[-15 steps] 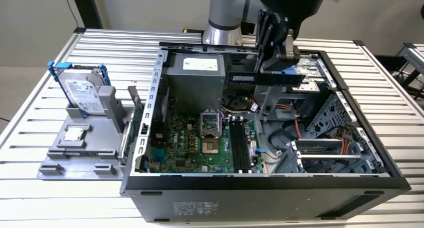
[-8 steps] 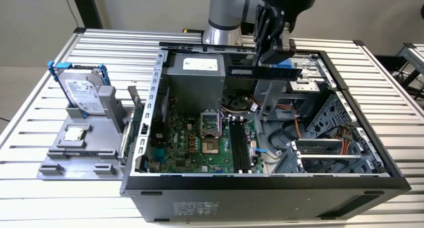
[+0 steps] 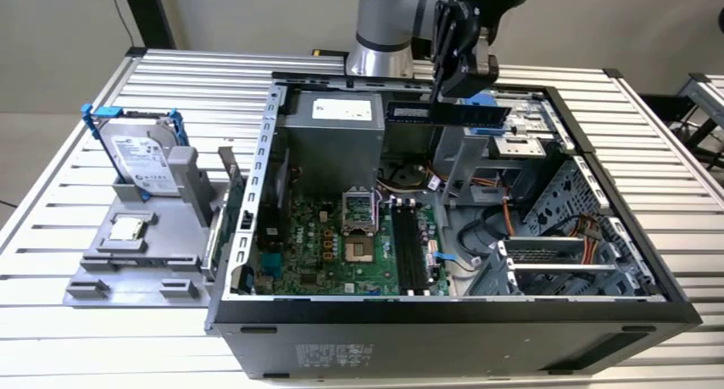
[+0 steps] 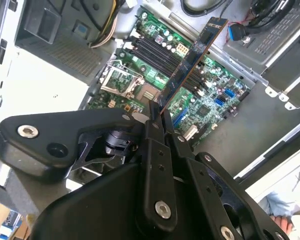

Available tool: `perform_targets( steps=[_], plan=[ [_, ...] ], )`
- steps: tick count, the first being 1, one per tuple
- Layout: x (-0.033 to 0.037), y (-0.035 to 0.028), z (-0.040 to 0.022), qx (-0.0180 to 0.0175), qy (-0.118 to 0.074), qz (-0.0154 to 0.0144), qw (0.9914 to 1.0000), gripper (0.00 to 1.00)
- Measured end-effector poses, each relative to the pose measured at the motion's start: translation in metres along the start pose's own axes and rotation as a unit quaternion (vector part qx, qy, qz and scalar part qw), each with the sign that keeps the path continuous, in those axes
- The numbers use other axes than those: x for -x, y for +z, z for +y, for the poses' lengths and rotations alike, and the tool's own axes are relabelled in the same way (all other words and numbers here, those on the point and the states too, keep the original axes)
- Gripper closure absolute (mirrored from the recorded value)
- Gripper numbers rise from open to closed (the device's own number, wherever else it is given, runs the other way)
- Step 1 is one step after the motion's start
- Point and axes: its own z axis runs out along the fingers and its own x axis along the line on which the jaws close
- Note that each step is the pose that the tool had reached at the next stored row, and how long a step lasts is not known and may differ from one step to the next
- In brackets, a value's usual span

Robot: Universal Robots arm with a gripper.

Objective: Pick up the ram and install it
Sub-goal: 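Pick up the ram and move it above insertion slot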

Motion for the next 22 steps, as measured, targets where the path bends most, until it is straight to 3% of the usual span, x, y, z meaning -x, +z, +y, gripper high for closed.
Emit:
perform_targets(
  steps=[15,19,22],
  plan=[
    [0.0001,0.0000,0.0000,0.0011,0.003,-0.0001,0.99999,1.00],
    [0.0001,0.0000,0.0000,0.0010,0.022,-0.0010,0.99975,1.00],
    [0.0001,0.0000,0.0000,0.0009,0.044,-0.0020,0.99902,1.00]
  ],
)
